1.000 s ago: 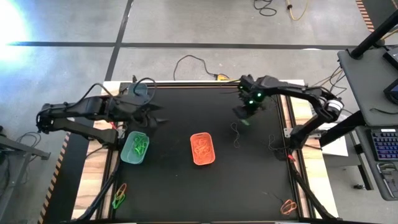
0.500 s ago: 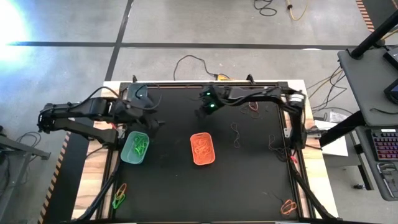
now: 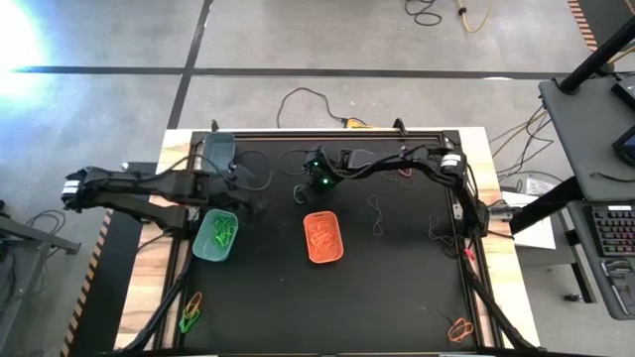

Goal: Sort rubber bands into baskets
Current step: Put the green rubber band into the light sea green bin

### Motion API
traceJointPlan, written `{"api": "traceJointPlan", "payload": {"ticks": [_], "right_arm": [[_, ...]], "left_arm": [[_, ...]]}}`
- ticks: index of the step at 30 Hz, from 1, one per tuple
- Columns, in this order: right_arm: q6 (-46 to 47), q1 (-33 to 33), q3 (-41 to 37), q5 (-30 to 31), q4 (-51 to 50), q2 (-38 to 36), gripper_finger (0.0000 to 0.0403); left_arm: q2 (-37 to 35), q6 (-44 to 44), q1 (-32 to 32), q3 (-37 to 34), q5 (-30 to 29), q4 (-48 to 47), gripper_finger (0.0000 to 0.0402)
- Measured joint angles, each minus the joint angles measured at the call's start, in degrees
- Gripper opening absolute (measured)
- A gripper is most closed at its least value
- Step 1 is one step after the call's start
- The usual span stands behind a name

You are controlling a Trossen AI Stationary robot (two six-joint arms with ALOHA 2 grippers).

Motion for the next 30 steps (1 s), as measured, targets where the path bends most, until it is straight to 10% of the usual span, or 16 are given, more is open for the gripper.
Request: {"api": "traceJointPlan", "payload": {"ticks": [13,30], "right_arm": [[-9.9,1.7,-1.9,9.6,-20.5,-15.2,0.0252],[-2.8,8.1,-11.8,19.6,-23.8,-36.6,0.0258]], "left_arm": [[16.2,-0.5,9.1,-6.0,0.9,28.3,0.0350],[39.8,-6.0,12.6,1.6,1.3,35.1,0.0308]]}}
